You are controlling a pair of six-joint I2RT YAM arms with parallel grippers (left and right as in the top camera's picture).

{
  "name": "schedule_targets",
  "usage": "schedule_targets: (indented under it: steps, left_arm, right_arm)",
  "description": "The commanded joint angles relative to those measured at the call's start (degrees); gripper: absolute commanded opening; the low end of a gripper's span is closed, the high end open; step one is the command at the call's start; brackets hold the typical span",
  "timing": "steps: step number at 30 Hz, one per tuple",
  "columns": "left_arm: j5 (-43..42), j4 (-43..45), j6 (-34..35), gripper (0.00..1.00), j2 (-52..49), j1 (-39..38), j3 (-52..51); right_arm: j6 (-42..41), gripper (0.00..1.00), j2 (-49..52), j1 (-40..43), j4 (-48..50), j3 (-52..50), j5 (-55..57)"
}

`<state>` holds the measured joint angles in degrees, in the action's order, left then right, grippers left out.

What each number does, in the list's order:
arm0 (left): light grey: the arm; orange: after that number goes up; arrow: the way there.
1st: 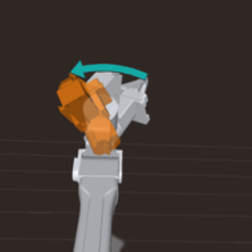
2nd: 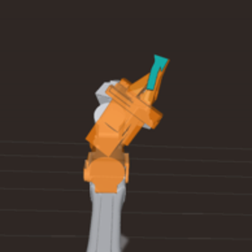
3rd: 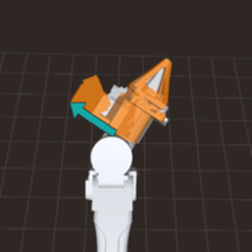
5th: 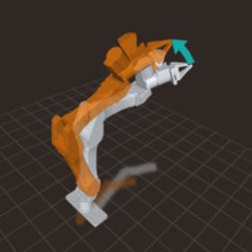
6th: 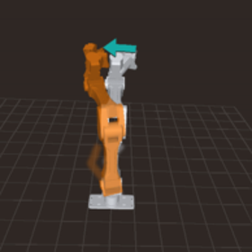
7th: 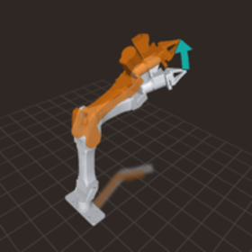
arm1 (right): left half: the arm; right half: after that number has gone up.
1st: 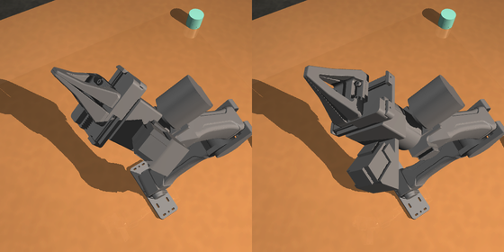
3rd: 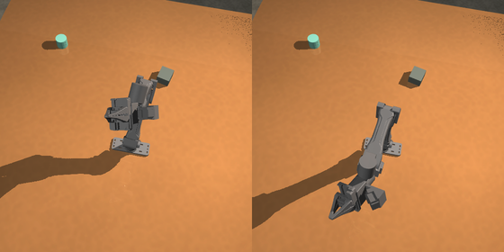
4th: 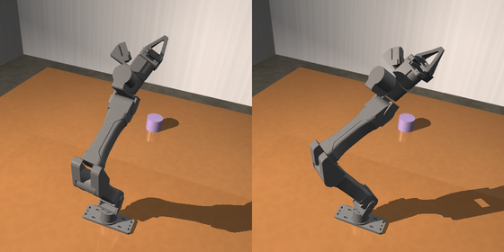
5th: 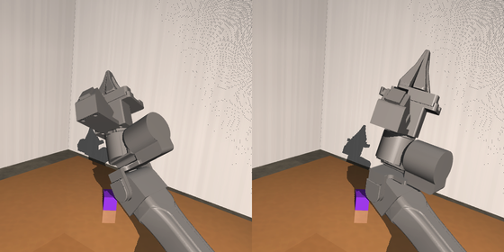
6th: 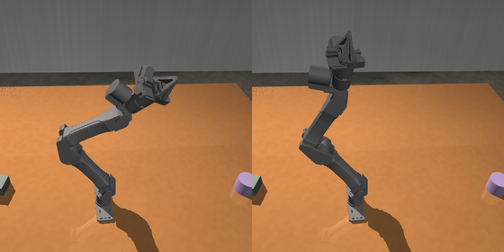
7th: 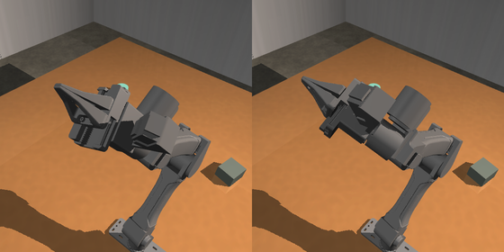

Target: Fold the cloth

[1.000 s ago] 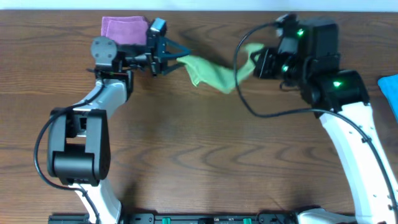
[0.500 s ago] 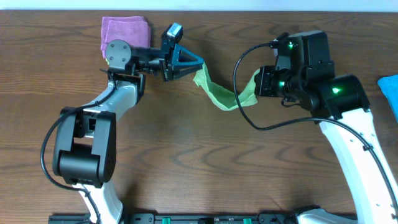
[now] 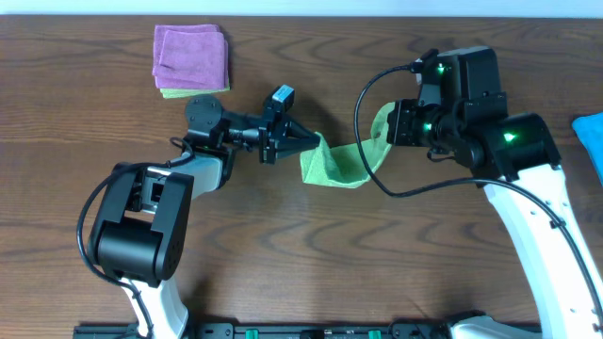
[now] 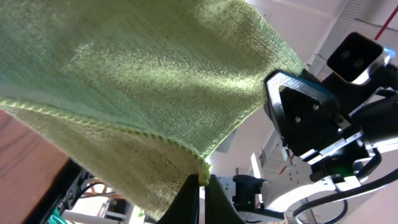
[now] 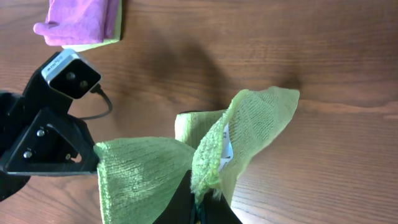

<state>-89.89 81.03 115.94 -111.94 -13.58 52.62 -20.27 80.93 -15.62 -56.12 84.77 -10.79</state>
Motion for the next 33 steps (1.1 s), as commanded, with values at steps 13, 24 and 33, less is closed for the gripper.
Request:
schedule_targets:
  steps: [13,24,33]
  left_arm:
    - [-0.7,-0.8,3.1,0.06,0.7,8.9,6.8]
    - [-0.7,0.0,3.5,0.06,3.4,6.4,4.7]
    - [-0.7,5.0,3.4,0.06,5.9,6.1,-12.8]
  right_arm:
    - [4.2,0.01,0.8,-0.3,19.4,0.3,6.7]
    - [2.7,0.01,-0.3,-1.7,0.9,0.3,6.1]
    - [2.7,0.02,-1.0,-1.7,-5.2,-4.4,9.2]
